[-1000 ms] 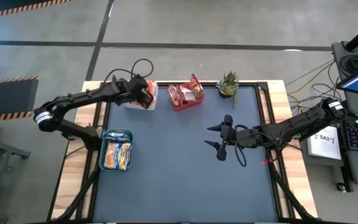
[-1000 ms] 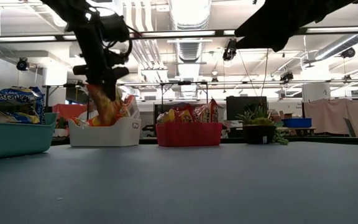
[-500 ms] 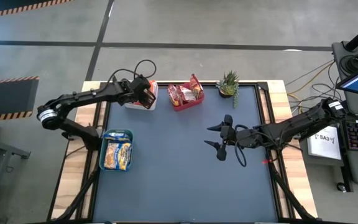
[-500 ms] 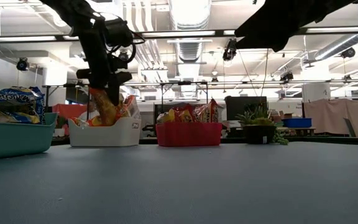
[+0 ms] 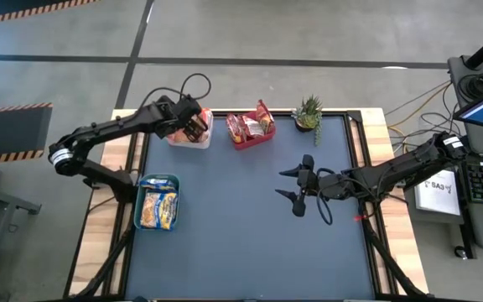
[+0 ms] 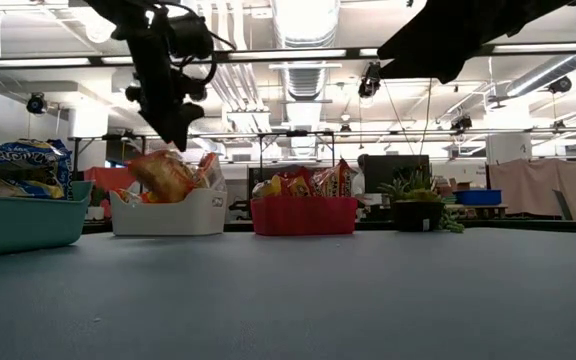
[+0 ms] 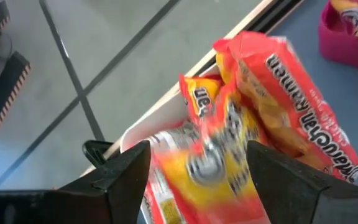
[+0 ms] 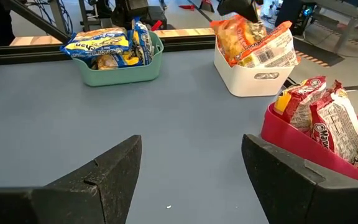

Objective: Sort Maruchan noodles
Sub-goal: Put the orange noodle pack into the white bin

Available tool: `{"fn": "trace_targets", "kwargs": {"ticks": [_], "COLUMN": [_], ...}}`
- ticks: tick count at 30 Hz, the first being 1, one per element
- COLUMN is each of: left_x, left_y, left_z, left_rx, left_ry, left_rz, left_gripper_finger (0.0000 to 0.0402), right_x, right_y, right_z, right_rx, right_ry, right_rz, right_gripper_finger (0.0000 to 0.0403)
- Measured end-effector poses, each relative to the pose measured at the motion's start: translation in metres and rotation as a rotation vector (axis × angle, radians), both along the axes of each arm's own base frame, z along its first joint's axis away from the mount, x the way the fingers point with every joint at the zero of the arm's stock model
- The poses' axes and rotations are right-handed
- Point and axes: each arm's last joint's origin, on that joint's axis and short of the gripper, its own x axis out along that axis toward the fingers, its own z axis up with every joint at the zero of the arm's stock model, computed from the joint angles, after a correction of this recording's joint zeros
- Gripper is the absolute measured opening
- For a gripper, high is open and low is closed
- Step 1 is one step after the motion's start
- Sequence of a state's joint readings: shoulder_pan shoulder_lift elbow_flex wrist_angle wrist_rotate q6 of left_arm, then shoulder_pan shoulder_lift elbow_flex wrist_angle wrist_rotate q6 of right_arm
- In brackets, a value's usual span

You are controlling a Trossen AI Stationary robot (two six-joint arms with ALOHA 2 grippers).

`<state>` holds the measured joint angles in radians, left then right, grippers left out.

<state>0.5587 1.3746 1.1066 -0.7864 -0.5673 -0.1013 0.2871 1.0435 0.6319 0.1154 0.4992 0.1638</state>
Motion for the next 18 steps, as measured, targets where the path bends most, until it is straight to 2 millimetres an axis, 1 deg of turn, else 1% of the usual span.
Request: {"fn": "trace_targets", "kwargs": {"ticks": [3,6,8,13,18], "left_x": [0.001,-0.001,-0.004,-0.007,-0.01], "left_y": [0.0,-0.001,-0.003,-0.012,-0.016], "left_z": [0.005,0.006,0.004,-0.002,-0.001], "left_rx": [0.006,-0.011,-0.045,-0.204,-0.222], "left_ry": [-0.002,0.025,0.049,0.058,0.075], "left_rz": [-0.007,-0.009,-0.019,-0.073,-0.078], "left_gripper_finger": [0.0246,0.0241,0.0237,0.0232,0.0232], "right_x": [0.0,0.0,0.0,0.0,0.0], "right_y": [0.0,0.0,0.0,0.0,0.0], "right_z": [0.0,0.0,0.0,-0.001,-0.001], "right_rx": [0.0,0.004,0.006,0.005,0.005], "right_ry": [0.0,-0.001,-0.001,0.004,0.004], "right_rz": [0.0,-0.002,-0.002,-0.003,-0.003], "right_gripper_finger": [0.0265,0.0265,0.0265,0.0263,0.026]}}
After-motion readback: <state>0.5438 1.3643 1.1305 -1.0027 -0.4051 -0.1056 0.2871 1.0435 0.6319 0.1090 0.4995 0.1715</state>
